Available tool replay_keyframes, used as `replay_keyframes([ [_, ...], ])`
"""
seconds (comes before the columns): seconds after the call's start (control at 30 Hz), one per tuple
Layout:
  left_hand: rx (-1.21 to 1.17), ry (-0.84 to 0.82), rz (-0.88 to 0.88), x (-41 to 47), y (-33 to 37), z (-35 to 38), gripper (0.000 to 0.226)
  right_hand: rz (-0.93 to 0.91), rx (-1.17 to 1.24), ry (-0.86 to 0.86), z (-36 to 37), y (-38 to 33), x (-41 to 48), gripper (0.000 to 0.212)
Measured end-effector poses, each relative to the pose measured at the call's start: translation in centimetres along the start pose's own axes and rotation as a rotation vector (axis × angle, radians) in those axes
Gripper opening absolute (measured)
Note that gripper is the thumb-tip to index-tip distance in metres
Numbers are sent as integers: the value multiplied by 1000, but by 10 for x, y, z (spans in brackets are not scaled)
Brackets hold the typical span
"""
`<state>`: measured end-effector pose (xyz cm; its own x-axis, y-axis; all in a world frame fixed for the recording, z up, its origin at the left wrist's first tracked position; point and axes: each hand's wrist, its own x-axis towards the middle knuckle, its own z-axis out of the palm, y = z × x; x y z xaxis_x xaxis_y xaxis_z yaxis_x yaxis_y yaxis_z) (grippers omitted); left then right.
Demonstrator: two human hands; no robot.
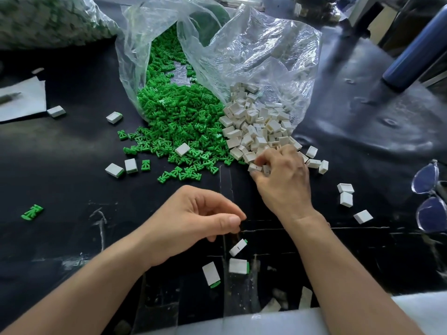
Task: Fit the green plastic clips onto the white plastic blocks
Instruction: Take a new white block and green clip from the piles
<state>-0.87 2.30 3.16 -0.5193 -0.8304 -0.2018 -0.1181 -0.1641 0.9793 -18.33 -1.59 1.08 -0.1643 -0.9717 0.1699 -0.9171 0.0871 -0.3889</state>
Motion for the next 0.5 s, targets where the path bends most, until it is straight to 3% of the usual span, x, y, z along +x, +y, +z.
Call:
replay_keyframes([
  [0.07,-19,116,39,1,1,0,11,-24,45,32,-1,0,-1,18],
  [0.23,88,463,83,8,-3,-5,43,-145,469,50,-3,-12,-10,8],
  [0.37,61,465,61,9,-4,-6,32,-279,629,-74,6,-27,-21,8],
  [0.5,-12,513,60,11,-4,-7,17,-289,677,-70,8,-29,-21,21],
])
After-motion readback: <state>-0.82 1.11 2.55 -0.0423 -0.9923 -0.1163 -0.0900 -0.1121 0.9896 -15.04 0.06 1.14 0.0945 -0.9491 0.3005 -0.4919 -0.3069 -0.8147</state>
